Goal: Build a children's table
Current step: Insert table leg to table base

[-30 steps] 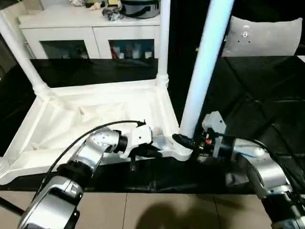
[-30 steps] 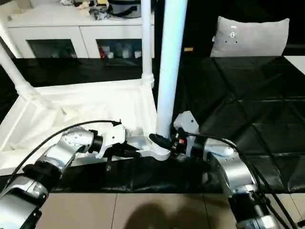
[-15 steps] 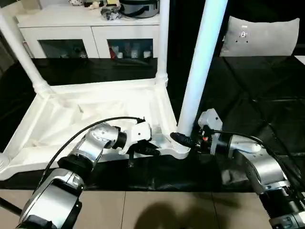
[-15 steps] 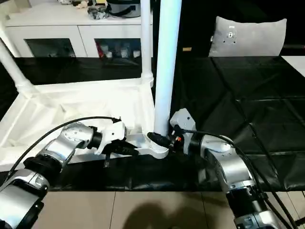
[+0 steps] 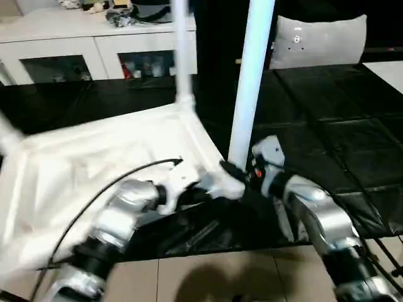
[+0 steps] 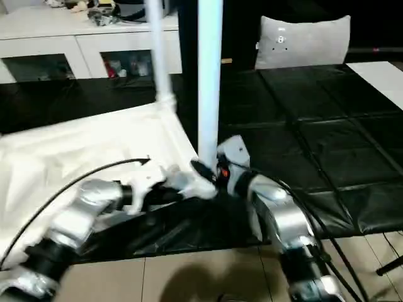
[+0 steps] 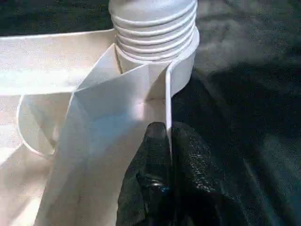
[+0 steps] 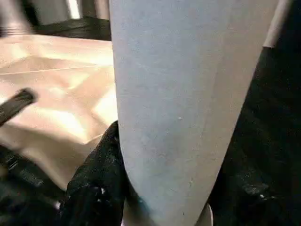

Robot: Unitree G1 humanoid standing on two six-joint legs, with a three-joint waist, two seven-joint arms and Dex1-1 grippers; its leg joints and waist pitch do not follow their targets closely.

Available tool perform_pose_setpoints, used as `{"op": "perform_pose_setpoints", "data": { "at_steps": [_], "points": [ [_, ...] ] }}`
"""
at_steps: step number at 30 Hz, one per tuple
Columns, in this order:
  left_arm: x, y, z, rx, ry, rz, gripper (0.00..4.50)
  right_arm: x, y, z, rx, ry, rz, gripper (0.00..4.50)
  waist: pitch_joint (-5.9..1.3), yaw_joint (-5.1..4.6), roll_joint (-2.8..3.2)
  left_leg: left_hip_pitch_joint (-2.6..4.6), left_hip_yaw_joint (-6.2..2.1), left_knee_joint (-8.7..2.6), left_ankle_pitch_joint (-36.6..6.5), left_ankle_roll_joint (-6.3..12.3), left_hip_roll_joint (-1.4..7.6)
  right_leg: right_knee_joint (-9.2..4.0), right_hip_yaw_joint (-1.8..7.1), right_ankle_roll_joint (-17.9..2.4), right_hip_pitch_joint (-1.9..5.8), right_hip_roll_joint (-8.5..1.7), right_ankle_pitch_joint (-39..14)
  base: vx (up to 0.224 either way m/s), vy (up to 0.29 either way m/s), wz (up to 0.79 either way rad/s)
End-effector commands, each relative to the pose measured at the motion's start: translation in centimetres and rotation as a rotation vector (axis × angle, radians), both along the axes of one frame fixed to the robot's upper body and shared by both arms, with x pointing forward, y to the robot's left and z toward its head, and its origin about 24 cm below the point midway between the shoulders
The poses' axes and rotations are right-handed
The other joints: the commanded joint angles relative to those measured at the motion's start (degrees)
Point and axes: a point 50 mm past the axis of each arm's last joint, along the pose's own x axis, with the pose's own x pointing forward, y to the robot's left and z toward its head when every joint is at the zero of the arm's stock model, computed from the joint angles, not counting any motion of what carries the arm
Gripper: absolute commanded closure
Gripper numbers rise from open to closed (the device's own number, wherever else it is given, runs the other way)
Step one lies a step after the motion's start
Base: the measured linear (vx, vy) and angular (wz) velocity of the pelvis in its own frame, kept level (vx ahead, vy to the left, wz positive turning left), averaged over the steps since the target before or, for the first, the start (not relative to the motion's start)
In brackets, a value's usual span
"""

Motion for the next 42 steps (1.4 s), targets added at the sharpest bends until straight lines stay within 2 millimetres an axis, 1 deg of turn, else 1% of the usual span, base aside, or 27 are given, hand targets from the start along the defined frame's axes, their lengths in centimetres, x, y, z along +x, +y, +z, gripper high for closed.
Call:
{"op": "perform_pose_setpoints", "data": {
  "at_steps": [1,2,3,4,5,6,7,8,9,10,15,17,20,21,23,24,26,28,29,30,31,33,35,38,39,40,42],
  "points": [
    [-0.3,-2.1,1.7,-0.035,-0.064,-0.047,4.5,-1.5,-0.7,-5.0,-0.1,0.245,-0.062,2.62,-1.06,-0.14,-0.11,0.67,-2.43,-5.05,-36.3,-0.07,2.32,-6.52,1.08,0.0,0.21,-4.4,-44.6,0.0,0.0,0.0],
    [-0.2,-2.1,1.8,-0.031,-0.066,-0.038,4.5,-1.5,-0.6,-5.0,-0.099,0.243,-0.062,2.62,-0.99,-0.31,-0.07,0.57,-2.52,-5.21,-36.7,-0.15,2.45,-6.52,0.89,0.0,0.34,-4.36,-43.9,0.0,0.0,0.0],
    [-0.1,-2.2,1.9,-0.023,-0.07,-0.031,4.5,-1.5,-0.5,-5.0,-0.096,0.241,-0.063,2.62,-1.05,-0.49,0.02,0.12,-2.82,-5.6,-37.4,-0.43,2.67,-6.21,0.75,0.1,0.95,-4.36,-42.1,0.0,0.0,0.0],
    [-0.1,-2.1,2.0,-0.015,-0.072,-0.029,4.5,-1.5,-0.4,-4.9,-0.092,0.24,-0.066,2.62,-1.15,-0.46,0.15,0.32,-2.82,-5.67,-37.6,-0.54,2.71,-6.14,1.07,-0.4,0.72,-4.4,-40.9,0.0,0.0,0.0],
    [0.0,-2.0,1.9,-0.01,-0.074,-0.029,4.5,-1.5,-0.4,-4.9,-0.083,0.237,-0.072,2.62,-1.09,-0.49,0.03,0.43,-2.76,-5.64,-37.7,-0.54,2.65,-6.23,1.14,-0.6,0.49,-4.39,-40.8,0.0,0.0,0.0],
    [0.0,-2.0,1.9,-0.006,-0.073,-0.024,4.5,-1.5,-0.3,-4.9,-0.078,0.235,-0.078,2.62,-0.98,-0.62,0.34,0.29,-2.78,-5.69,-37.8,-0.54,2.57,-6.2,1.13,-0.9,0.55,-4.41,-40.8,0.0,0.0,0.0],
    [0.0,-1.9,1.9,-0.001,-0.073,-0.016,4.5,-1.5,-0.3,-4.9,-0.07,0.236,-0.085,2.62,-1.02,-0.69,0.12,0.02,-2.84,-5.72,-37.5,-0.54,2.59,-6.15,1.11,-0.8,0.78,-4.52,-41.1,0.0,0.0,0.0],
    [0.0,-1.8,1.9,0.004,-0.075,-0.011,4.5,-1.4,-0.3,-4.9,-0.066,0.237,-0.089,2.62,-1.04,-0.67,0.14,0.01,-2.83,-5.72,-37.3,-0.51,2.59,-6.14,1.16,-0.7,0.78,-4.55,-41.1,0.0,0.0,0.0],
    [0.0,-1.7,1.9,0.009,-0.076,-0.004,4.5,-1.4,-0.3,-4.9,-0.066,0.236,-0.093,2.62,-0.96,-0.66,0.45,0.08,-2.93,-5.8,-37.6,-0.64,2.65,-6.04,1.21,-0.9,0.7,-4.55,-40.9,0.0,0.0,0.0],
    [0.1,-1.4,1.8,0.019,-0.078,0.008,4.5,-1.3,-0.3,-4.8,-0.059,0.235,-0.106,2.62,-0.94,-0.74,0.31,0.07,-2.94,-5.81,-37.9,-0.78,2.65,-6.08,1.19,-0.9,0.67,-4.52,-41.0,0.0,0.0,0.0],
    [0.2,-0.8,1.8,0.038,-0.078,0.009,4.5,-0.7,0.0,-4.5,-0.015,0.234,-0.108,2.62,-0.76,-1.02,0.5,0.24,-3.17,-5.89,-40.0,-1.14,2.59,-6.16,0.74,-0.4,0.62,-4.43,-41.7,0.0,0.0,0.0],
    [0.3,-0.7,1.8,0.042,-0.078,0.008,4.5,-0.6,0.2,-4.4,-0.007,0.23,-0.102,2.06,-0.65,-1.28,0.51,0.3,-3.25,-5.89,-40.7,-1.23,2.53,-6.31,0.48,0.0,0.63,-4.42,-42.7,0.0,0.0,0.0],
    [0.4,-0.6,1.9,0.044,-0.08,0.011,4.5,-0.4,0.3,-4.4,-0.011,0.221,-0.101,1.81,-0.52,-1.52,0.53,0.51,-3.33,-5.62,-40.9,-1.21,2.38,-6.71,0.02,0.4,0.48,-4.49,-43.9,0.0,0.0,0.0],
    [0.4,-0.4,1.9,0.046,-0.08,0.012,4.5,-0.5,0.3,-4.4,-0.007,0.22,-0.098,1.7,-0.57,-1.56,0.59,0.39,-3.41,-5.64,-40.6,-1.26,2.44,-6.64,-0.11,0.4,0.81,-4.5,-43.4,0.0,0.0,0.0],
    [0.6,-0.1,1.9,0.051,-0.082,0.013,4.5,-0.7,0.2,-4.5,0.004,0.225,-0.088,1.57,-0.53,-1.18,0.56,0.34,-3.2,-5.49,-38.3,-0.79,2.32,-6.55,0.51,-0.4,0.62,-4.79,-42.5,0.0,0.0,0.0],
    [0.7,0.0,1.9,0.055,-0.084,0.01,4.5,-0.8,0.1,-4.5,0.005,0.225,-0.083,1.48,-0.53,-1.18,0.56,0.34,-3.2,-5.49,-38.3,-0.79,2.32,-6.55,0.51,-0.4,0.62,-4.79,-42.5,0.0,0.0,0.0],
    [0.8,0.0,1.9,0.057,-0.087,0.003,4.5,-0.9,0.0,-4.6,0.004,0.225,-0.079,1.35,-0.78,-0.83,0.68,-0.14,-3.21,-5.51,-36.1,-0.54,2.44,-6.17,1.0,-1.2,0.93,-4.96,-41.3,0.0,0.0,0.0],
    [0.9,0.1,1.9,0.058,-0.093,-0.019,4.5,-1.1,-0.2,-4.6,0.001,0.223,-0.075,1.06,-1.25,0.05,1.04,-0.56,-3.02,-5.6,-32.3,0.03,2.81,-5.4,2.0,-3.7,1.2,-5.0,-35.5,0.0,0.0,0.0],
    [0.9,0.1,1.8,0.063,-0.092,-0.026,4.5,-1.2,-0.4,-4.6,0.004,0.222,-0.074,1.06,-1.45,0.28,0.94,-0.75,-2.8,-5.55,-30.5,0.34,2.89,-5.16,2.32,-4.5,1.25,-4.95,-33.2,0.0,0.0,0.0],
    [0.9,0.2,1.8,0.066,-0.092,-0.03,4.5,-1.2,-0.5,-4.6,0.005,0.222,-0.073,0.88,-1.73,0.82,0.98,-1.42,-2.66,-5.64,-26.7,1.11,3.18,-4.24,2.82,-6.5,1.69,-4.81,-27.9,0.0,0.0,0.0],
    [1.0,0.2,1.8,0.067,-0.092,-0.032,4.5,-1.2,-0.5,-4.5,0.006,0.221,-0.072,0.8,-1.58,1.27,0.88,-2.01,-2.44,-5.65,-25.0,1.85,3.22,-3.85,2.94,-7.3,1.9,-4.7,-26.4,0.0,0.0,0.0],
    [1.0,0.2,1.8,0.069,-0.09,-0.04,4.5,-1.3,-0.9,-4.4,0.004,0.214,-0.074,0.7,-1.76,1.96,1.05,-1.61,-2.11,-5.38,-23.3,2.01,3.25,-3.66,3.21,-8.3,1.7,-4.69,-25.0,0.0,0.0,0.0],
    [1.0,0.3,1.8,0.066,-0.088,-0.049,4.5,-1.3,-1.4,-4.3,0.002,0.206,-0.083,0.48,-2.0,2.4,1.07,-1.76,-1.92,-5.27,-20.8,2.36,3.28,-3.12,3.39,-9.5,2.14,-4.64,-21.8,0.0,0.0,0.0],
    [1.0,0.3,1.7,0.066,-0.086,-0.057,4.5,-1.4,-1.6,-4.2,-0.001,0.198,-0.082,0.16,-2.63,3.48,1.03,-1.5,-1.39,-4.74,-15.2,3.7,3.39,-2.45,3.65,-11.4,2.44,-4.55,-15.1,0.0,0.0,0.0],
    [0.9,0.3,1.6,0.065,-0.084,-0.06,4.5,-1.6,-1.8,-4.1,0.003,0.192,-0.072,0.06,-2.93,3.82,0.85,-1.78,-1.3,-4.57,-11.0,4.72,3.29,-1.76,3.53,-12.3,2.94,-4.37,-10.7,0.0,0.0,0.0],
    [0.9,0.3,1.6,0.065,-0.082,-0.062,4.5,-1.8,-1.8,-3.9,0.005,0.184,-0.055,0.06,-3.06,4.24,0.97,-1.74,-1.18,-4.28,-7.9,5.93,3.32,-1.37,3.53,-12.8,3.01,-4.36,-7.7,0.0,0.0,0.0],
    [0.9,0.4,1.5,0.065,-0.08,-0.066,4.5,-2.1,-2.0,-3.8,0.005,0.179,-0.038,0.06,-3.21,4.93,0.94,-1.68,-0.89,-3.84,-5.5,7.14,3.19,-1.08,3.55,-13.1,3.03,-4.31,-5.6,0.0,0.0,0.0]
  ]
}}
